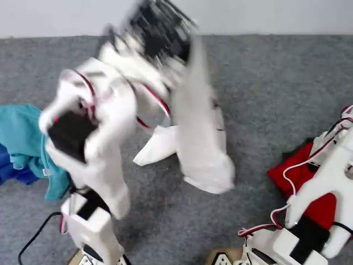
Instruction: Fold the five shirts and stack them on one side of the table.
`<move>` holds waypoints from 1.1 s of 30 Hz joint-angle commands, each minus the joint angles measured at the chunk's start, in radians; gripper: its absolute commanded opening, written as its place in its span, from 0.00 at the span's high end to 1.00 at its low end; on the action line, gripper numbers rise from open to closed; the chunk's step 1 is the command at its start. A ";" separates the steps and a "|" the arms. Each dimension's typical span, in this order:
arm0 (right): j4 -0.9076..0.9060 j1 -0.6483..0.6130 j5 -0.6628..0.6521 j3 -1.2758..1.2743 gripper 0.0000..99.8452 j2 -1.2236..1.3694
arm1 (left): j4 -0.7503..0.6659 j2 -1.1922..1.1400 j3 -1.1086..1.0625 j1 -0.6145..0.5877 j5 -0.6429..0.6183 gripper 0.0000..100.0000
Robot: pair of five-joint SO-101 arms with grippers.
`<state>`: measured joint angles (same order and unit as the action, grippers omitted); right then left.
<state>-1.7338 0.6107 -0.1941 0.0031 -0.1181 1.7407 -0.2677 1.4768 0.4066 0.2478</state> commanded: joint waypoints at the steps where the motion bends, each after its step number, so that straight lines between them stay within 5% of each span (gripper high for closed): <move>1: -0.005 -0.041 -0.006 0.040 0.81 -0.035 | 0.015 0.020 -0.191 -0.147 0.011 0.99; 10: -0.015 -0.292 -0.011 0.035 0.81 -0.035 | 0.011 -0.026 -0.739 -0.316 0.015 0.99; 25: -0.047 -1.233 -0.166 0.032 0.81 -0.022 | 0.011 -0.150 -1.035 -0.462 0.009 0.99; 33: 0.183 -1.356 -0.163 -0.172 0.81 0.104 | 0.011 -0.169 -1.038 -0.454 0.008 0.99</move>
<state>-1.6418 -0.7319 -0.3521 -0.1105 -0.0552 1.7377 -0.4411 0.4350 -0.0476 0.2493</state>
